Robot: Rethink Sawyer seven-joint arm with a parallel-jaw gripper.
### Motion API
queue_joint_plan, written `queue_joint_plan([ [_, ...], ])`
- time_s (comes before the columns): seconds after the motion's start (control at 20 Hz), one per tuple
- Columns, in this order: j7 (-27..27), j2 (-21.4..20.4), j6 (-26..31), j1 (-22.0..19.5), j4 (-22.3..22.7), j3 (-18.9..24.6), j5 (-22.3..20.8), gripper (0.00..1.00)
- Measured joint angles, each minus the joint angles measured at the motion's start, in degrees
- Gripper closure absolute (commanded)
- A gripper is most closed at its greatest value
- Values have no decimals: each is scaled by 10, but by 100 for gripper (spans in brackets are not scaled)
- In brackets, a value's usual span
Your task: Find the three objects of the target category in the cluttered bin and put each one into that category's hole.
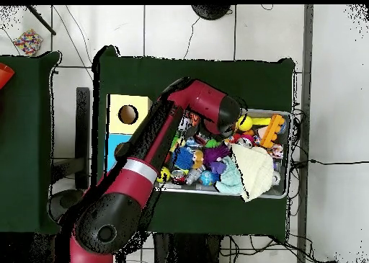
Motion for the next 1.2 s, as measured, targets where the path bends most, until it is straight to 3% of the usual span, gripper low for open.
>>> queue_joint_plan([
  [0.6, 0, -32, 0, -26, 0, 0, 1, 100],
  [0.8, 0, -50, -1, -60, -5, 0, 2, 100],
  [1.2, 0, -75, -41, -171, -58, 2, 3, 100],
])
